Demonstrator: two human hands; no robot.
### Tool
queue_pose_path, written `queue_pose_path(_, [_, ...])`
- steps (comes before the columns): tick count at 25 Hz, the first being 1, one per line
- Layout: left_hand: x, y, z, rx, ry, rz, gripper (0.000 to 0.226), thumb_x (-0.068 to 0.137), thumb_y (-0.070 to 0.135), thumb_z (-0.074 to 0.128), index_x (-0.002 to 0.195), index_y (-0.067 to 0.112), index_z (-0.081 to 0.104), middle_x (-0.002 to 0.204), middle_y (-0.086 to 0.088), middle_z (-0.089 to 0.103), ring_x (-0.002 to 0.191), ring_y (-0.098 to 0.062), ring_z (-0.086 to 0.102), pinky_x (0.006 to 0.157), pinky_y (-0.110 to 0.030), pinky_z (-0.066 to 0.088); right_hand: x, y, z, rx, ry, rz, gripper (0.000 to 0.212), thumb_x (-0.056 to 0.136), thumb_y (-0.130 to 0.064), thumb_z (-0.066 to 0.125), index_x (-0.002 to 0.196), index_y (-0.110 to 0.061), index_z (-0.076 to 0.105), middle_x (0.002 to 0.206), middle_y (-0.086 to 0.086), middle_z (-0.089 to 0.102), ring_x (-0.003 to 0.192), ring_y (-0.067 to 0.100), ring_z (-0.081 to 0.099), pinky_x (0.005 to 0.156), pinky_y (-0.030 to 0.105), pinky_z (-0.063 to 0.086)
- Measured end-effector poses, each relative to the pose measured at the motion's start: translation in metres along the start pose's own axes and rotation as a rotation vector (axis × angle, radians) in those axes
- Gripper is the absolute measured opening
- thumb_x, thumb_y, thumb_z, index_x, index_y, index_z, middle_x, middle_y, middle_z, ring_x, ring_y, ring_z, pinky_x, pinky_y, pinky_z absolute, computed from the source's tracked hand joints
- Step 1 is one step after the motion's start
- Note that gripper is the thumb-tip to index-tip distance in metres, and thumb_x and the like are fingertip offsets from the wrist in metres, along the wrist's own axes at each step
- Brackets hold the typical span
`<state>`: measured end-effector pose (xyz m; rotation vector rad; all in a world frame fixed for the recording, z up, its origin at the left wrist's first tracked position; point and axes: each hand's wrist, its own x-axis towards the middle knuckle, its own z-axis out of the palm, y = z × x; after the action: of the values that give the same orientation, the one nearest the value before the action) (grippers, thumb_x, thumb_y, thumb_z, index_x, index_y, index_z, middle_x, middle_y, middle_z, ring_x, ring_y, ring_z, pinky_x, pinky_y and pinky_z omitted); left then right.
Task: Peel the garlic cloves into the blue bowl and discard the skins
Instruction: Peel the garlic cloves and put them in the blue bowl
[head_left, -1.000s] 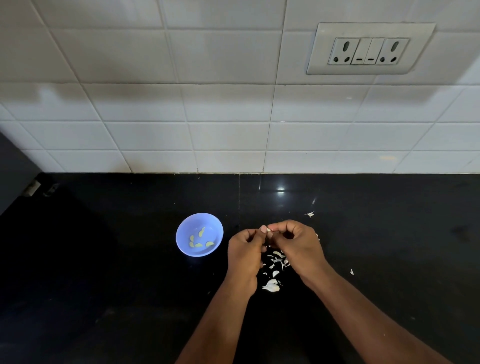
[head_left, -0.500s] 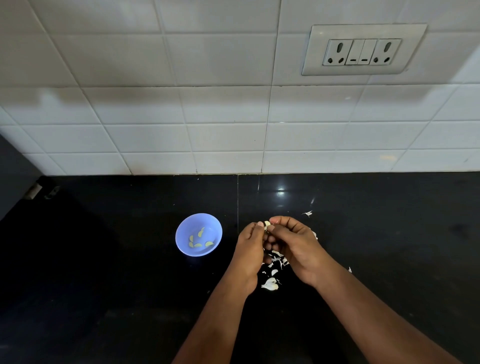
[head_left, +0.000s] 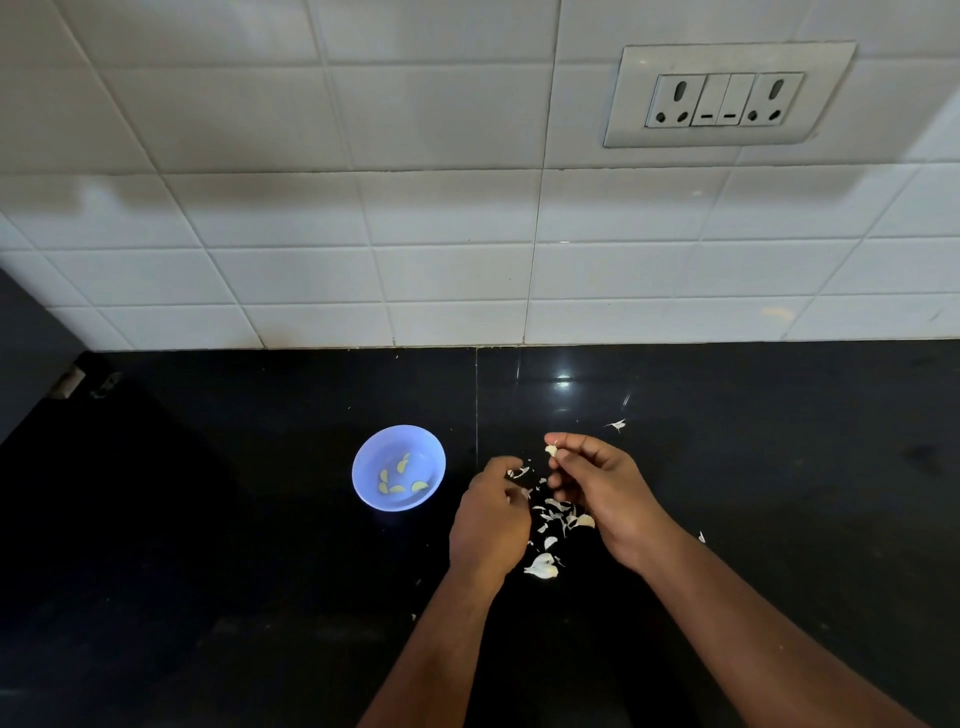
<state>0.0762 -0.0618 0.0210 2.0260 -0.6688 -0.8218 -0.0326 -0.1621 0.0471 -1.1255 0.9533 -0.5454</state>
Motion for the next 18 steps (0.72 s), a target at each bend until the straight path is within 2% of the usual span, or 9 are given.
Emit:
queue_pose_path(2, [-0.001, 0.006, -0.001, -0.097, 0.051, 0.031, 0.014, 0.101, 0.031, 0.059, 0.104, 0.039, 0.069, 0.098, 0.013, 0.073, 0.088, -0.006, 0.069, 0.086, -0.045, 0.061, -0.003, 0.000, -0.002, -0.137, -0.021, -0.048, 0.018, 0.104, -0.004, 0.058, 0.114, -0.009, 0.072, 0.088, 0.008, 0.071, 0.071, 0.013, 0.067, 0.065, 0.024, 0.057])
queue_pose_path(4, [0.001, 0.011, 0.000, -0.217, 0.077, 0.062, 0.011, 0.100, 0.036, 0.064, 0.097, 0.034, 0.075, 0.093, 0.015, 0.075, 0.086, -0.002, 0.071, 0.084, -0.044, 0.063, -0.004, -0.001, -0.005, -0.228, -0.052, -0.085, 0.015, 0.103, -0.006, 0.060, 0.107, -0.010, 0.074, 0.086, 0.012, 0.072, 0.072, 0.015, 0.068, 0.067, 0.026, 0.058])
queue_pose_path(7, [0.003, 0.013, 0.002, -0.238, 0.081, 0.113, 0.007, 0.095, 0.035, 0.071, 0.090, 0.036, 0.076, 0.092, 0.015, 0.076, 0.086, -0.003, 0.072, 0.083, -0.047, 0.062, -0.005, -0.002, -0.005, -0.267, -0.091, -0.100, 0.014, 0.102, -0.006, 0.062, 0.102, -0.011, 0.076, 0.082, 0.009, 0.075, 0.072, 0.015, 0.069, 0.071, 0.026, 0.058])
queue_pose_path(10, [0.006, 0.009, 0.002, -0.138, 0.114, 0.174, 0.008, 0.093, 0.037, 0.071, 0.088, 0.040, 0.076, 0.097, 0.017, 0.070, 0.096, -0.001, 0.067, 0.087, -0.040, 0.059, -0.006, -0.002, -0.005, -0.264, -0.090, -0.116, 0.013, 0.099, -0.004, 0.066, 0.101, -0.012, 0.077, 0.083, 0.008, 0.076, 0.075, 0.015, 0.072, 0.072, 0.025, 0.059])
queue_pose_path(13, [0.003, 0.011, 0.002, 0.006, 0.064, 0.236, 0.016, 0.101, 0.041, 0.060, 0.092, 0.033, 0.072, 0.098, 0.016, 0.067, 0.101, -0.006, 0.062, 0.087, -0.041, 0.055, -0.004, -0.001, -0.007, -0.280, -0.068, -0.128, 0.014, 0.095, -0.004, 0.068, 0.097, -0.014, 0.078, 0.082, 0.010, 0.074, 0.072, 0.018, 0.070, 0.072, 0.029, 0.060])
queue_pose_path(16, [-0.004, 0.015, 0.004, 0.325, 0.069, 0.294, 0.018, 0.108, 0.034, 0.047, 0.094, 0.030, 0.056, 0.099, 0.012, 0.063, 0.103, -0.015, 0.055, 0.091, -0.040, 0.046, -0.002, -0.002, -0.008, -0.516, -0.025, -0.224, 0.011, 0.092, -0.012, 0.073, 0.089, -0.021, 0.079, 0.080, 0.002, 0.076, 0.069, 0.024, 0.069, 0.069, 0.036, 0.058])
queue_pose_path(18, [-0.004, 0.016, 0.003, 0.420, 0.054, 0.303, 0.019, 0.110, 0.032, 0.043, 0.092, 0.032, 0.048, 0.096, 0.012, 0.060, 0.103, -0.017, 0.055, 0.090, -0.040, 0.041, -0.001, -0.001, -0.009, -0.682, -0.042, -0.285, 0.010, 0.092, -0.018, 0.074, 0.086, -0.025, 0.077, 0.080, -0.003, 0.076, 0.069, 0.019, 0.068, 0.064, 0.034, 0.055])
